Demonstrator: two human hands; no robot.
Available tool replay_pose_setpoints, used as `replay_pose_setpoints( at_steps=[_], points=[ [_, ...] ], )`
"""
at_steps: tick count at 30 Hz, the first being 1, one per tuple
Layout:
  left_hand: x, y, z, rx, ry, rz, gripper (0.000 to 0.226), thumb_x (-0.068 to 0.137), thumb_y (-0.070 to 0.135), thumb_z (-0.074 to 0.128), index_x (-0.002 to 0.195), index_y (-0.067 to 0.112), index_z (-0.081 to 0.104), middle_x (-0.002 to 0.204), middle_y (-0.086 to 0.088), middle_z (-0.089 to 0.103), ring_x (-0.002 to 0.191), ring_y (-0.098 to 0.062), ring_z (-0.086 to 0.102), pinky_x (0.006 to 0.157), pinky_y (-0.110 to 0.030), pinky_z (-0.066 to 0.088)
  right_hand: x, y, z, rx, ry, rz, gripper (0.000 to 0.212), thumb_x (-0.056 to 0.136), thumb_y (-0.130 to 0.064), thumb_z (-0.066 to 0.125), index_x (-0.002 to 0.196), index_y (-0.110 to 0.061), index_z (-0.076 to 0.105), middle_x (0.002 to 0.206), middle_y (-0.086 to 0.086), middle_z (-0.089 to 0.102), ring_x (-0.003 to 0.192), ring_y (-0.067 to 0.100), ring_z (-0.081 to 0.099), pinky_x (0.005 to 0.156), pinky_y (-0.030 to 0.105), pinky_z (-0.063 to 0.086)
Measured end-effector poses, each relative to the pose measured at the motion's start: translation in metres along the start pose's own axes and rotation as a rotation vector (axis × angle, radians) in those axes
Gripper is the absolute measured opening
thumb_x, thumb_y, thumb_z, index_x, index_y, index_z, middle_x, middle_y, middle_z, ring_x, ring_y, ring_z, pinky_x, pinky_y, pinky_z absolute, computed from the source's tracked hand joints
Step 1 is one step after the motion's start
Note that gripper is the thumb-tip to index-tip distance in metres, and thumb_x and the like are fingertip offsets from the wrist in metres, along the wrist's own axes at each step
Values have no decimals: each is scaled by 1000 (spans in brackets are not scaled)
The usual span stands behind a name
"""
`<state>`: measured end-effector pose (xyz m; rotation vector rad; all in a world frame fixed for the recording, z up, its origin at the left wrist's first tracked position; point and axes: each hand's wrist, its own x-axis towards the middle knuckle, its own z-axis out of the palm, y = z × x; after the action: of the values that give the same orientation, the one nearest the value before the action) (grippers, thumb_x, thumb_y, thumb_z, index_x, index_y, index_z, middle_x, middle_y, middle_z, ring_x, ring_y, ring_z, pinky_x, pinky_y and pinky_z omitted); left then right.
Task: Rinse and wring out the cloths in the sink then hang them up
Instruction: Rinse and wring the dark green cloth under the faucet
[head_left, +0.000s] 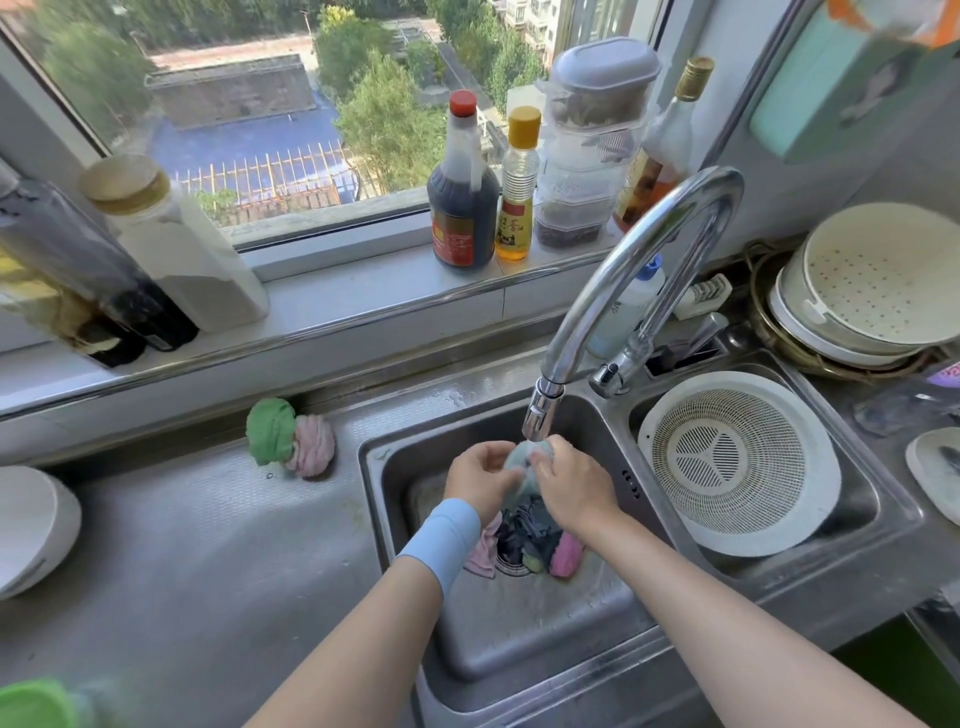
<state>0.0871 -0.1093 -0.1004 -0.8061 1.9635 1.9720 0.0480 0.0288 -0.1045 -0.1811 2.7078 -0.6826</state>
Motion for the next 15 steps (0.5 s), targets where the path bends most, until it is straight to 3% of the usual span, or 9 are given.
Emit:
replay_pose_setpoints(
  at_steps=[3, 5, 8, 11, 13, 15],
  points=[
    [-1, -9, -4, 145, 34, -33, 9, 83, 28, 69, 83, 19, 72, 76, 10, 71, 66, -10, 63, 66, -25, 54, 5, -6, -5, -69, 87, -21, 35, 100, -35, 36, 67, -23, 42, 92, 13, 71, 90, 35, 65, 69, 35, 35],
    [1, -13, -7, 187, -21, -47, 30, 87, 36, 64, 63, 18, 61, 60, 10, 54, 58, -12, 46, 58, -22, 42, 8, -6, -4, -121, 102, -70, 38, 101, -31, 33, 63, -25, 35, 86, 10, 69, 90, 34, 63, 78, 39, 36],
    [5, -2, -15, 257, -70, -26, 38, 98, 41, 50, 77, 12, 64, 70, 1, 54, 68, -15, 48, 64, -28, 39, 8, -1, 0, -93, 14, -127, 29, 103, -33, 30, 78, -27, 43, 93, 6, 64, 100, 31, 55, 89, 42, 33],
    [12, 14, -17, 247, -166, -53, 39, 100, 38, 48, 100, 3, 64, 84, -10, 66, 75, -20, 62, 55, -24, 43, 1, 8, 4, 166, -140, -73, 15, 100, -40, 43, 102, -25, 39, 107, 6, 59, 104, 27, 54, 87, 41, 42],
    [15, 23, -17, 263, -276, -48, 27, 93, 30, 61, 105, 7, 64, 89, -14, 70, 73, -22, 63, 57, -28, 50, -3, 11, 4, 284, -166, -60, 35, 90, -36, 60, 112, -25, 36, 110, 5, 60, 102, 25, 58, 86, 42, 47],
    [18, 33, -17, 342, -344, -4, 18, 86, 19, 69, 104, 14, 67, 90, -10, 71, 75, -19, 63, 72, -35, 55, -5, 13, 3, 357, -160, -42, 51, 81, -30, 69, 118, -29, 33, 110, -1, 61, 98, 19, 60, 77, 34, 50]
  ],
)
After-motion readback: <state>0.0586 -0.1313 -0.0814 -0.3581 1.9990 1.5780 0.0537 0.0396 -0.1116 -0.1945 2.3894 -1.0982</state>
